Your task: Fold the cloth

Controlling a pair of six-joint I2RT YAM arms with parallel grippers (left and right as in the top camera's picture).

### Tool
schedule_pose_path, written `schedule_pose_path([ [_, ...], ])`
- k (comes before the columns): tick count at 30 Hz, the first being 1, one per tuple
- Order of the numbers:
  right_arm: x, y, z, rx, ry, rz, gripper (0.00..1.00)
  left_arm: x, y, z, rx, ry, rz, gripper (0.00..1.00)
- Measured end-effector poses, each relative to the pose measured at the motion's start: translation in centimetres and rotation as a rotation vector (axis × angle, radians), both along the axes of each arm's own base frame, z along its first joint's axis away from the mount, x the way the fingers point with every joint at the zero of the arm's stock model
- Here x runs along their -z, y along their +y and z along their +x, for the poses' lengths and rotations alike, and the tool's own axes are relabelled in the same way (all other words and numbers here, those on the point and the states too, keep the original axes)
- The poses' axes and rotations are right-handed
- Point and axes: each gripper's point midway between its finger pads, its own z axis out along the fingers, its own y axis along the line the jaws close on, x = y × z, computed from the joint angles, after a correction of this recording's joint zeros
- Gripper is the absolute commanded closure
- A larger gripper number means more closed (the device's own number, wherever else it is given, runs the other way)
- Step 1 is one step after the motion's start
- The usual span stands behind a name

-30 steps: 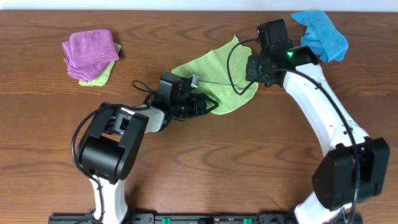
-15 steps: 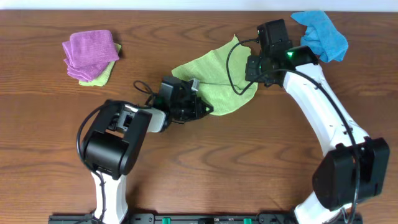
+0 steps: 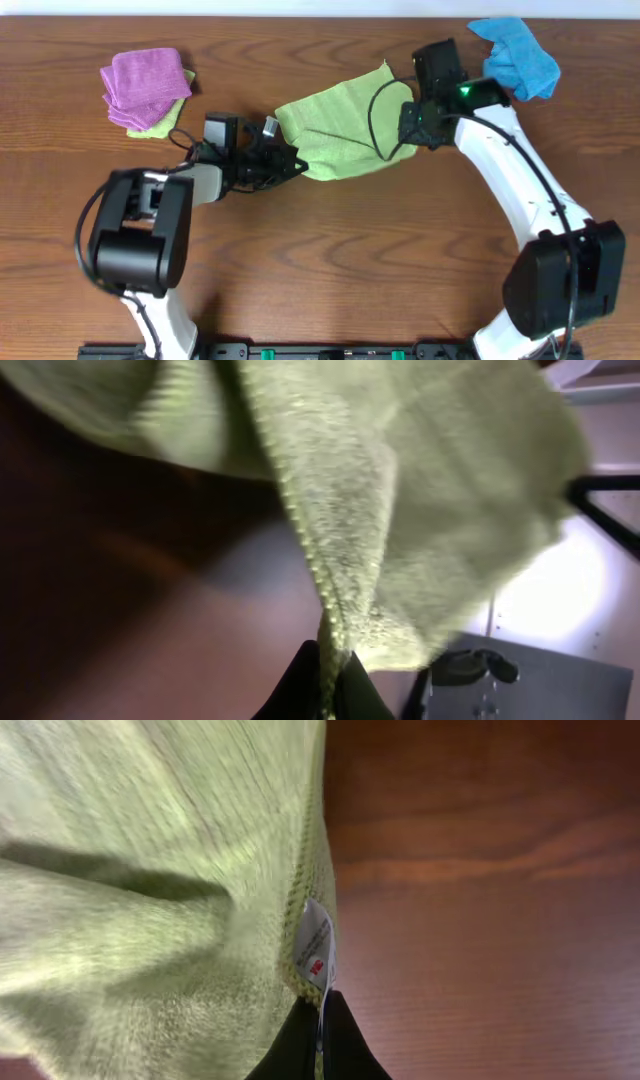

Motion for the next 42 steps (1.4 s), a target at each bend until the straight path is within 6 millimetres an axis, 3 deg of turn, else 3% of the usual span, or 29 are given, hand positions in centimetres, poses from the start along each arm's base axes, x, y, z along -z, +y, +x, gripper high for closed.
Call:
schedule_pose_path([
  [3, 2.0, -0.3, -1.1, 0.011, 0.039, -0.010, 0.99, -0.4, -0.1, -1.0, 0.018, 0.031, 0.002, 0.94],
  [11, 6.0, -0.6, -3.3, 0.049, 0.097, -0.001, 0.99, 1.2, 0.5, -4.9, 0.083, 0.177, 0.043, 0.94],
  [16, 8.6, -0.3, -5.8, 0.068, 0.159, -0.005, 0.99, 1.5, 0.6, -6.4, 0.122, 0.197, 0.055, 0.94],
  [22, 10.2, 0.7, -8.1, 0.057, 0.204, -0.017, 0.99, 1.1, 0.8, -7.7, 0.152, 0.220, 0.064, 0.94],
  [27, 8.6, 1.7, -8.0, 0.039, 0.150, 0.000, 0.98, -0.2, 1.1, -8.2, 0.169, 0.187, 0.073, 0.94],
  [30, 5.8, 1.8, -6.6, 0.048, 0.031, 0.021, 0.98, -1.2, 1.7, -7.5, 0.149, 0.126, 0.097, 0.94],
  [33, 4.2, 1.8, -5.5, 0.051, -0.045, 0.031, 0.99, -1.9, 2.4, -6.4, 0.119, 0.057, 0.136, 0.94],
  [37, 3.9, 1.9, -4.8, 0.053, -0.078, 0.031, 0.99, -2.0, 2.7, -4.6, 0.081, -0.011, 0.164, 0.94],
  [42, 2.7, 2.2, -2.3, 0.050, -0.193, 0.040, 0.99, -2.5, 3.0, -1.3, -0.005, -0.119, 0.195, 0.94],
])
